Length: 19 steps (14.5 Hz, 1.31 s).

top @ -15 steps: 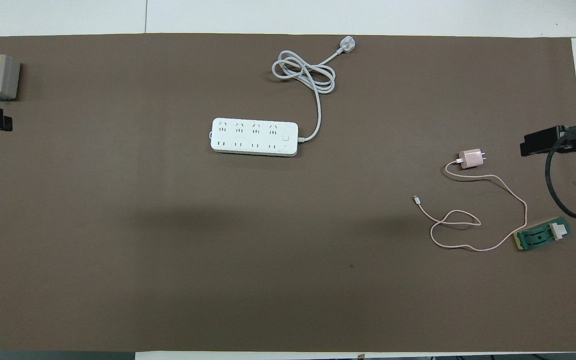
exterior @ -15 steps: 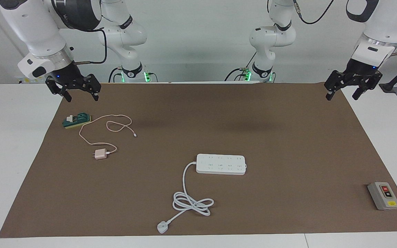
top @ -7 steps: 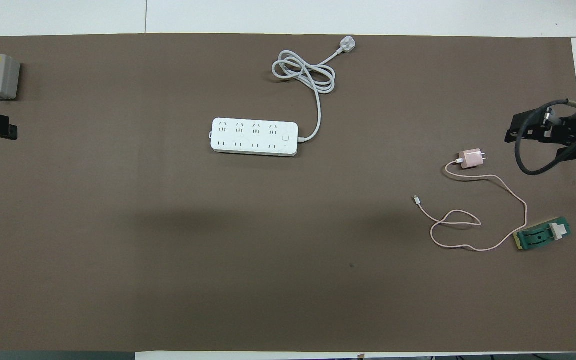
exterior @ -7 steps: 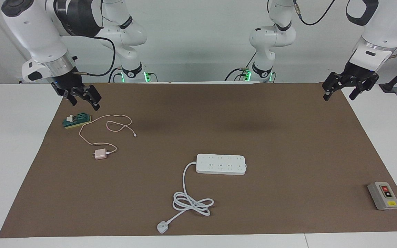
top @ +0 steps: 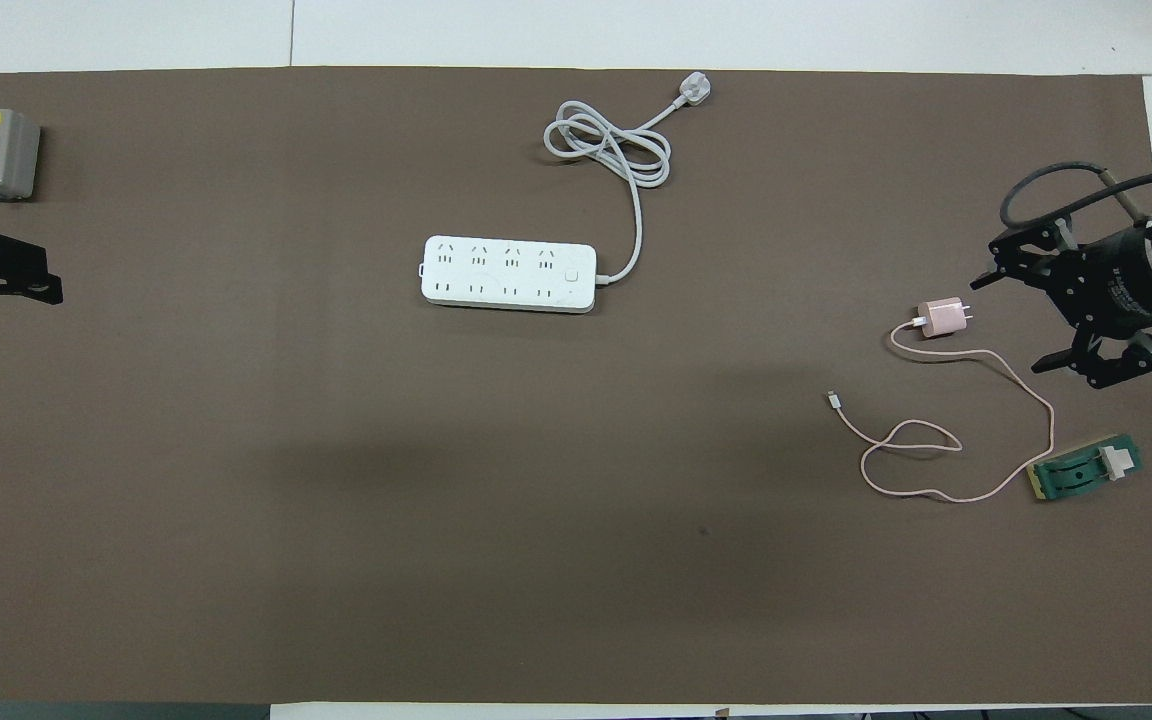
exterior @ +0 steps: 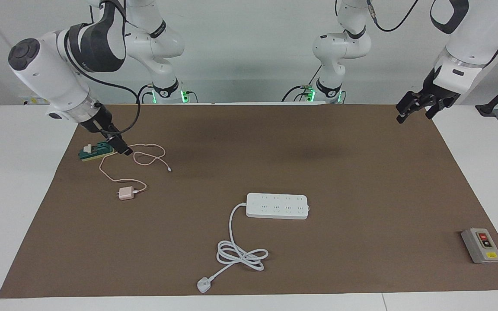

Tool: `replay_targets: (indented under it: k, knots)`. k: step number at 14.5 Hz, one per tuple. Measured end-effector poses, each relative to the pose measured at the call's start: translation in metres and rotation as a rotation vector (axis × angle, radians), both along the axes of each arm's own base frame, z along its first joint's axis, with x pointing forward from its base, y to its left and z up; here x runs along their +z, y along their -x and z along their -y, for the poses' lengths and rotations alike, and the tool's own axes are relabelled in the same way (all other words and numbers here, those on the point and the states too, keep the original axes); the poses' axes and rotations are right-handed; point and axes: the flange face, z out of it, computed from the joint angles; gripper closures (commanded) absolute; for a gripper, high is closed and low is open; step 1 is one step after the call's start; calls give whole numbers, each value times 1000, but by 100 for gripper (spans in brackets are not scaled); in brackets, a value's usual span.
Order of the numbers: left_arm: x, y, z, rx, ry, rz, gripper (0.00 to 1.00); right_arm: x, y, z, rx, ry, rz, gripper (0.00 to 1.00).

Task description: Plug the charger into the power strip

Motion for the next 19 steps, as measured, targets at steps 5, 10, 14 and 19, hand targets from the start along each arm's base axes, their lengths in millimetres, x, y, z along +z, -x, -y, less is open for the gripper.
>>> replay_targets:
  k: [5,10,14,19]
  knots:
    - [3,3,10,90,-1,-4,0,-39,-17,3,-320,18,-57,0]
    - [-30,-9,70,158,11,-66,0,-82,-25,29,-370,-8,-90,0]
    - [-40,-11,97,167,159,-120,0,-128,-36,38,-288,-95,-95,0]
    - [-40,-19,110,252,295,-125,0,-172,-57,63,-285,-150,-102,0]
